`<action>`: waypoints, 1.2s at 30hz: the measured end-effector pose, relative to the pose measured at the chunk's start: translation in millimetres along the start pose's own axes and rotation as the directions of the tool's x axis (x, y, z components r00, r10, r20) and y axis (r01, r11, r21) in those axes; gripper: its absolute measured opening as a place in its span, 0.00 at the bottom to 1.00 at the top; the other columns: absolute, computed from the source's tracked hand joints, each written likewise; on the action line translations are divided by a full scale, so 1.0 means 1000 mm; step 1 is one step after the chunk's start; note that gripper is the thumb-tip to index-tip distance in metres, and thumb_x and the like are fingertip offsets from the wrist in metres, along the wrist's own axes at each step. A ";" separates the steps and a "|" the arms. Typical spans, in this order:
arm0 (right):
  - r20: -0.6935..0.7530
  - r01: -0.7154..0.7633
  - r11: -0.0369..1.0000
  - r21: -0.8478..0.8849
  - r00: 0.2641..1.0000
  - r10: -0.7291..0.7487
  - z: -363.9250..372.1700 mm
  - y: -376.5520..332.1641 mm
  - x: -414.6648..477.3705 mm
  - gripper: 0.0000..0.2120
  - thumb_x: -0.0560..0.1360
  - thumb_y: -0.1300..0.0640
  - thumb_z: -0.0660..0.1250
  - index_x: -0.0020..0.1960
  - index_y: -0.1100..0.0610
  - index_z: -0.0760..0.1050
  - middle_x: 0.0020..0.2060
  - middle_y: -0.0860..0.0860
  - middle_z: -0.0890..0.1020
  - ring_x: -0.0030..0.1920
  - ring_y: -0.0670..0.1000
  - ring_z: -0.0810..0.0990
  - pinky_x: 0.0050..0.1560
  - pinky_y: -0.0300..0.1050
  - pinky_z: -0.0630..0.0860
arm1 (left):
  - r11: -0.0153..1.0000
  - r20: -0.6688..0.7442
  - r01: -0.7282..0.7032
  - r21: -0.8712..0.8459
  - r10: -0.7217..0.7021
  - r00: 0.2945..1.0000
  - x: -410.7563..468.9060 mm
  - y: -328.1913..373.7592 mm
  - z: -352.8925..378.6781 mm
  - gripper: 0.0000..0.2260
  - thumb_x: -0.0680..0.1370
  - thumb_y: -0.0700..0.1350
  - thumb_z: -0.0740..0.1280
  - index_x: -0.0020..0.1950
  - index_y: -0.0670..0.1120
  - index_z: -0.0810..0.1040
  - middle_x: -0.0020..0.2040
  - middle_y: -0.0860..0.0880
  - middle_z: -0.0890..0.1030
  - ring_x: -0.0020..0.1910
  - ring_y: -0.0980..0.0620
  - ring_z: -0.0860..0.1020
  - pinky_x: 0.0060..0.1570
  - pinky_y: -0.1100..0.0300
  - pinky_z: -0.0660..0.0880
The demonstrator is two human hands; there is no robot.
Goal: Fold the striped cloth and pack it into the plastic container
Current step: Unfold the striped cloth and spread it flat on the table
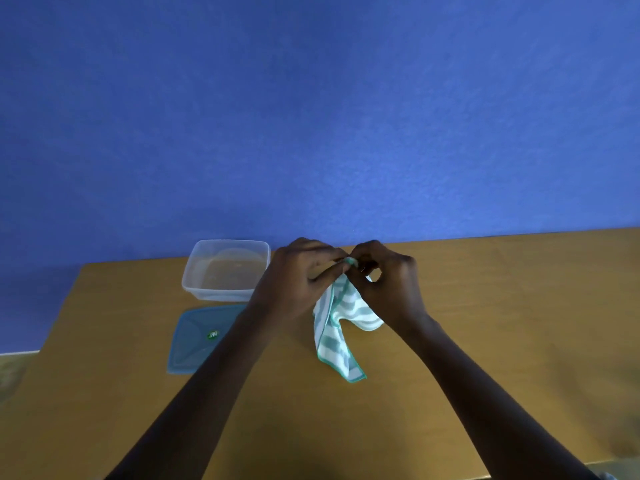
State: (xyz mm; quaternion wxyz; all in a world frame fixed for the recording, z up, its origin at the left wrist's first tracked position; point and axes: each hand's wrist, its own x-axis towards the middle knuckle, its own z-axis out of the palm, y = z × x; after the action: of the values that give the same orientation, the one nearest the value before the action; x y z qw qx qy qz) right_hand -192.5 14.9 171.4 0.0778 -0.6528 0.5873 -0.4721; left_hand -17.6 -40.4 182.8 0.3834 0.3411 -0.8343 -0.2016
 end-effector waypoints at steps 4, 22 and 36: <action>-0.004 -0.047 0.998 -0.034 0.999 0.046 0.002 -0.003 -0.001 0.10 0.73 0.55 0.75 0.47 0.57 0.76 0.35 0.47 0.84 0.35 0.44 0.82 0.37 0.34 0.77 | 0.999 -0.068 -0.031 0.007 0.032 0.997 0.003 0.001 -0.002 0.05 0.77 0.45 0.72 0.51 0.46 0.85 0.44 0.51 0.85 0.44 0.55 0.82 0.46 0.58 0.78; -0.009 -0.052 0.945 -0.323 0.999 0.052 -0.014 -0.004 0.000 0.11 0.67 0.65 0.70 0.49 0.59 0.82 0.36 0.55 0.86 0.34 0.60 0.83 0.33 0.48 0.77 | 0.999 -0.069 -0.014 -0.030 0.012 0.998 0.013 0.012 -0.020 0.07 0.75 0.44 0.74 0.53 0.49 0.87 0.39 0.53 0.84 0.32 0.57 0.78 0.38 0.66 0.73; -0.128 -0.201 0.882 -0.426 0.979 0.161 -0.030 0.001 0.015 0.07 0.67 0.67 0.64 0.44 0.61 0.75 0.34 0.56 0.81 0.32 0.62 0.78 0.29 0.49 0.71 | 0.968 -0.048 0.106 -0.227 -0.120 0.992 0.043 0.026 -0.060 0.05 0.74 0.51 0.75 0.48 0.54 0.88 0.35 0.58 0.84 0.32 0.64 0.76 0.36 0.71 0.70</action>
State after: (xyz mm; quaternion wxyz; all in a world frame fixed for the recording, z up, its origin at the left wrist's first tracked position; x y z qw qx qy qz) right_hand -216.9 15.9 194.9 -0.0530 -0.5742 0.7393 -0.3478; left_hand -1.8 -58.2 256.9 0.4328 0.3487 -0.7733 -0.3049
